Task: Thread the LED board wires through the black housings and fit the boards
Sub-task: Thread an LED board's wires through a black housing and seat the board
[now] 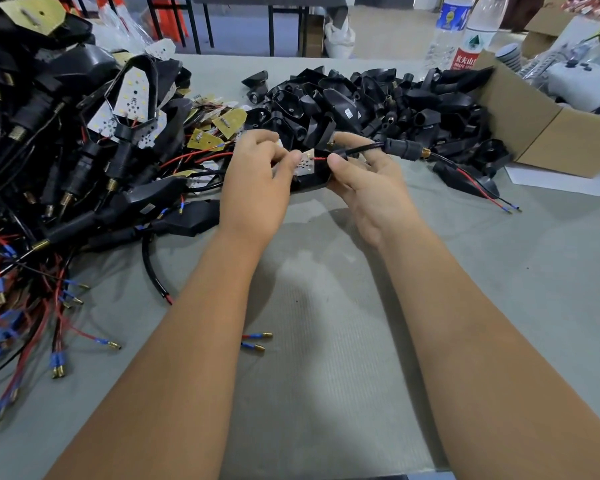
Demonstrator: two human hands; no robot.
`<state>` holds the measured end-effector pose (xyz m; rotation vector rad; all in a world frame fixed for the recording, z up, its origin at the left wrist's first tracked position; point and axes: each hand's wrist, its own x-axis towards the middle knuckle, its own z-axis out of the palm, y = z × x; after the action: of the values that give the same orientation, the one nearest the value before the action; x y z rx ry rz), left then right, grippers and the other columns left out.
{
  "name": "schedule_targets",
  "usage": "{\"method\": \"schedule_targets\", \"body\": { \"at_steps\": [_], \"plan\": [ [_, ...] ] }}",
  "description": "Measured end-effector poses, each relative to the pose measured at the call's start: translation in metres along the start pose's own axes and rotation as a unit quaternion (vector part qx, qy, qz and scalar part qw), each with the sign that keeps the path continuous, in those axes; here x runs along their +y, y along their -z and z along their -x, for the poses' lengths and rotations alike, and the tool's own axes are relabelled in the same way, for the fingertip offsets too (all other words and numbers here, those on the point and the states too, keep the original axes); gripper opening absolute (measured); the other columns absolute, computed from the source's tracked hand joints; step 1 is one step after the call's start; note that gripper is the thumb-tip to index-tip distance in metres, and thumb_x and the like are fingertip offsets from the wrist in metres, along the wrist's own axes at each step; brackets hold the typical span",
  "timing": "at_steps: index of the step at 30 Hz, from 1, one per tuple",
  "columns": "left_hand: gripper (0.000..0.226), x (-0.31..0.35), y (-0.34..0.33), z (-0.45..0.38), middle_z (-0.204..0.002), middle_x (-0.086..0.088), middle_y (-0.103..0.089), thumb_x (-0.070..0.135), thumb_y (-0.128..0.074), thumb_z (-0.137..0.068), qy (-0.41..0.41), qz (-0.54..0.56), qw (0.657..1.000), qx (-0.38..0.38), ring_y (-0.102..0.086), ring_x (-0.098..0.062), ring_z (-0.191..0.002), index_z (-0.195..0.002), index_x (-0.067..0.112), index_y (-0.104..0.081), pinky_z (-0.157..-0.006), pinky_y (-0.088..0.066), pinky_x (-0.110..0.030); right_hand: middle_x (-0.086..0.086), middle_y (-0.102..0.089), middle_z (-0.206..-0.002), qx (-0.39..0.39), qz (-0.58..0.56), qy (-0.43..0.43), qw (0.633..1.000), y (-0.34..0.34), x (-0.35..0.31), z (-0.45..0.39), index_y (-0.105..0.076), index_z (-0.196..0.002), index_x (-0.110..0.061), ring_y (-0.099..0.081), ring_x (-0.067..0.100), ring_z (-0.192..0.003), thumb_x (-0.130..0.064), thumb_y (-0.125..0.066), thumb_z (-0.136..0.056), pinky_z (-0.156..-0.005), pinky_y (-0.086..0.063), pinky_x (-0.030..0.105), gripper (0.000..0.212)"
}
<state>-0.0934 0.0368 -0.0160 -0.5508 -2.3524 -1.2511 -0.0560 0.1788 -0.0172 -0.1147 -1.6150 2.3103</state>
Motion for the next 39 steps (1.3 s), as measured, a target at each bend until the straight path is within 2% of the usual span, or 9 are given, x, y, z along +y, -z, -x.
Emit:
{"method": "schedule_targets", "body": {
  "at_steps": [5,7,9,12,17,21,24,29,39],
  "plan": [
    [0.028,0.004,0.0,0.0,-0.129,-0.002,-0.052,0.027,-0.056,-0.098,0.049,0.046,0.997,0.028,-0.044,0.0,-0.109,-0.078,0.009,-0.064,-0.09,-0.031,-0.006,0.019,-0.06,-0.094,-0.005,-0.017,0.008,1.0,-0.001,0.0,0.0,-0.058,-0.116,-0.003,-0.062,0.03,-0.095,0.012,-0.055,-0.09,-0.096,-0.053,0.042,0.031],
    [0.025,0.004,-0.004,0.001,-0.123,-0.001,-0.057,0.028,-0.06,-0.095,0.08,0.108,0.991,0.023,-0.053,-0.007,-0.111,-0.082,0.008,-0.063,-0.096,-0.047,-0.027,0.014,-0.062,-0.085,0.0,-0.05,0.01,0.999,-0.001,-0.001,0.0,-0.058,-0.115,-0.004,-0.064,0.026,-0.089,0.012,-0.054,-0.091,-0.093,-0.055,0.039,0.029],
    [0.018,0.009,-0.006,0.004,-0.116,-0.005,-0.061,0.027,-0.066,-0.092,0.125,0.227,0.965,0.035,-0.063,-0.017,-0.105,-0.085,0.014,-0.056,-0.076,-0.06,-0.041,0.006,-0.064,-0.075,0.002,-0.082,0.009,0.997,-0.001,-0.001,0.0,-0.058,-0.115,-0.005,-0.066,0.02,-0.083,0.011,-0.053,-0.092,-0.092,-0.055,0.036,0.028],
    [0.02,0.013,-0.008,0.005,-0.103,-0.012,-0.069,0.025,-0.067,-0.093,0.185,0.365,0.912,0.02,-0.073,-0.024,-0.078,-0.099,0.018,-0.049,-0.059,-0.06,-0.033,-0.001,-0.065,-0.065,-0.007,-0.107,-0.002,0.994,0.0,-0.002,-0.001,-0.058,-0.115,-0.005,-0.066,0.014,-0.077,0.009,-0.051,-0.094,-0.093,-0.055,0.034,0.027],
    [0.015,0.005,-0.008,0.0,-0.071,-0.002,-0.074,0.024,-0.063,-0.096,0.214,0.408,0.888,0.015,-0.069,-0.016,-0.058,-0.091,0.01,-0.067,-0.055,-0.056,-0.024,0.013,-0.069,-0.087,-0.008,-0.187,-0.09,0.978,0.001,-0.007,-0.001,-0.061,-0.096,-0.002,-0.069,0.021,-0.082,-0.004,-0.058,-0.093,-0.078,-0.06,0.028,0.005],
    [0.023,-0.004,-0.005,-0.003,-0.079,-0.01,-0.073,0.023,-0.066,-0.093,0.231,0.403,0.885,0.047,-0.07,-0.019,-0.058,-0.1,0.001,-0.068,-0.053,-0.055,-0.023,0.026,-0.062,-0.118,0.027,-0.308,-0.138,0.941,0.009,-0.01,-0.004,-0.049,-0.121,0.009,-0.065,0.035,-0.105,-0.031,-0.055,-0.098,-0.091,-0.056,0.041,0.046],
    [0.017,-0.007,-0.002,-0.004,-0.08,-0.011,-0.07,0.021,-0.065,-0.094,0.227,0.39,0.89,0.066,-0.069,-0.017,-0.054,-0.096,0.004,-0.066,-0.05,-0.053,-0.021,0.024,-0.058,-0.118,0.099,-0.332,-0.13,0.929,0.014,-0.01,-0.005,-0.047,-0.119,0.005,-0.062,0.037,-0.108,-0.036,-0.049,-0.1,-0.086,-0.054,0.043,0.045],
    [0.007,-0.007,0.002,-0.003,-0.079,-0.007,-0.07,0.019,-0.064,-0.095,0.228,0.391,0.889,0.068,-0.068,-0.015,-0.053,-0.096,0.012,-0.066,-0.052,-0.054,-0.021,0.016,-0.066,-0.085,0.16,-0.252,-0.064,0.952,0.014,-0.009,-0.007,-0.055,-0.086,-0.006,-0.067,0.028,-0.079,-0.02,-0.048,-0.102,-0.07,-0.059,0.033,0.023],
    [0.005,-0.001,0.001,0.0,-0.072,0.001,-0.072,0.02,-0.066,-0.093,0.224,0.39,0.893,0.017,-0.067,-0.012,-0.052,-0.095,0.017,-0.069,-0.052,-0.054,-0.019,0.008,-0.068,-0.086,0.068,-0.081,-0.064,0.992,0.009,-0.003,-0.008,-0.06,-0.089,-0.012,-0.067,0.019,-0.074,-0.026,-0.049,-0.102,-0.065,-0.057,0.025,0.022]
  ]
}}
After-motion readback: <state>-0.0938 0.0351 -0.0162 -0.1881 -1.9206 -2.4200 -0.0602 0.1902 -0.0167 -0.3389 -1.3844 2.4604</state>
